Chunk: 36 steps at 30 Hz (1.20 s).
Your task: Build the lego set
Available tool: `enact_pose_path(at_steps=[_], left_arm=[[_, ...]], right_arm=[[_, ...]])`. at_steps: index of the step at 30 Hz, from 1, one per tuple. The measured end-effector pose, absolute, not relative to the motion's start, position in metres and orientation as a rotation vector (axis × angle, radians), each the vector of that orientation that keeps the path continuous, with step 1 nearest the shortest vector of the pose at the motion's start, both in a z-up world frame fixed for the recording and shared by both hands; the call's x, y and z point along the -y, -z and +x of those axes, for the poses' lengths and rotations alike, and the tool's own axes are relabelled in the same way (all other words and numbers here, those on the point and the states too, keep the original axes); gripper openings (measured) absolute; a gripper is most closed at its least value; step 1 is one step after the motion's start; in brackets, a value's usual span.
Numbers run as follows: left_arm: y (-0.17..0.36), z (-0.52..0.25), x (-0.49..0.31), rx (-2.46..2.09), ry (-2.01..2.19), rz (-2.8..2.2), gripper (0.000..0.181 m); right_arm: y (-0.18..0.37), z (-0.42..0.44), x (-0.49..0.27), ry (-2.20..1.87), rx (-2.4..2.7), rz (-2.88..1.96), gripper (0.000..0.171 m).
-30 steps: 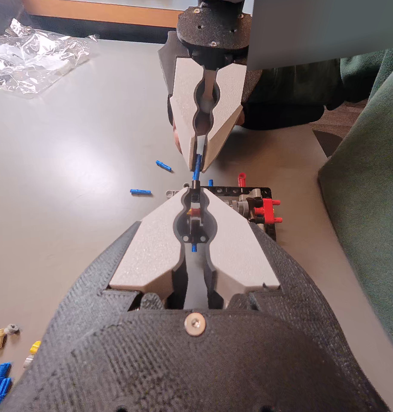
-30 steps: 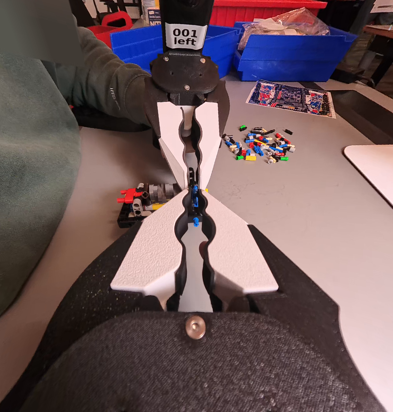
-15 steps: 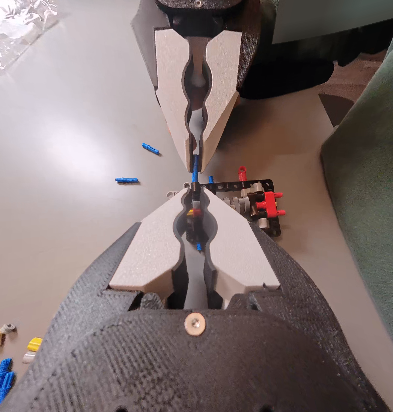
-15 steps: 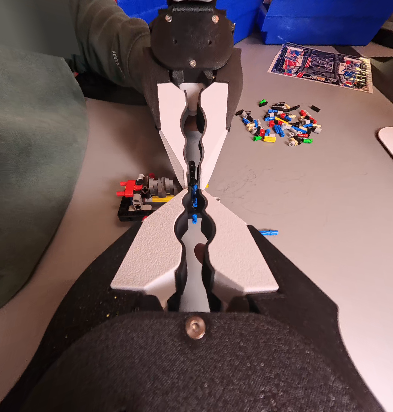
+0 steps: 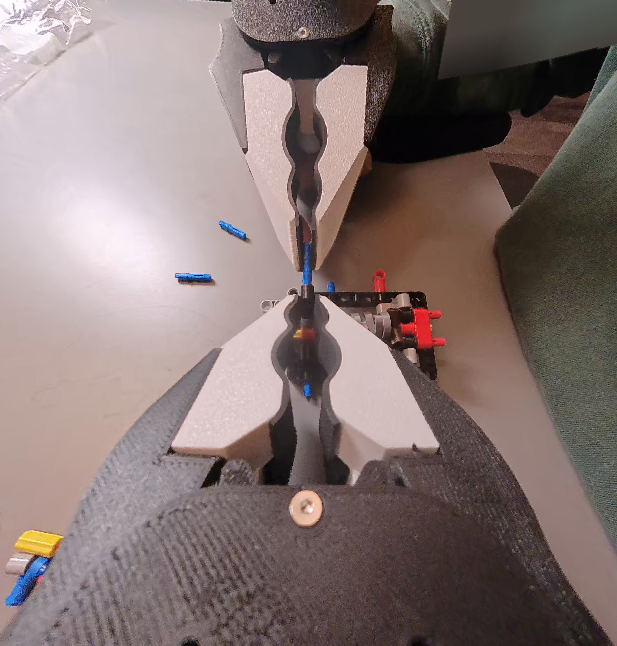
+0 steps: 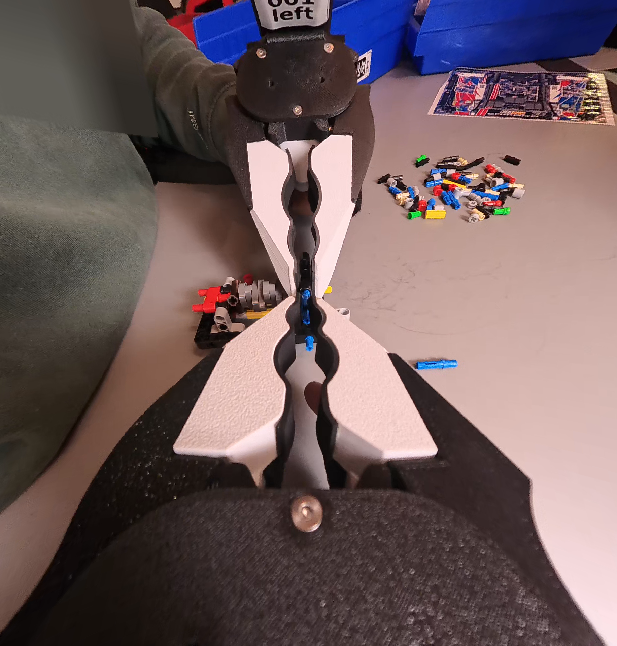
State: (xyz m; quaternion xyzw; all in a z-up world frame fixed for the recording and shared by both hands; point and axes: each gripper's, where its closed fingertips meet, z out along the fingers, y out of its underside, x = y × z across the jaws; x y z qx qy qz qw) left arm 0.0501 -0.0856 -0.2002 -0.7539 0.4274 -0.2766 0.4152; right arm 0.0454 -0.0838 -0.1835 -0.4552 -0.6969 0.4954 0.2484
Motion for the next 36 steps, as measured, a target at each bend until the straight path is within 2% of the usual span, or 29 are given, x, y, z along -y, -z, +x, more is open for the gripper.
enact_pose_path(at_steps=[36], left_arm=[[0.189, 0.047, 0.082, -0.966, 0.794, -1.848, 0.004]], right_arm=[[0.172, 0.038, 0.080, -1.384, 1.792, -1.254, 0.003]])
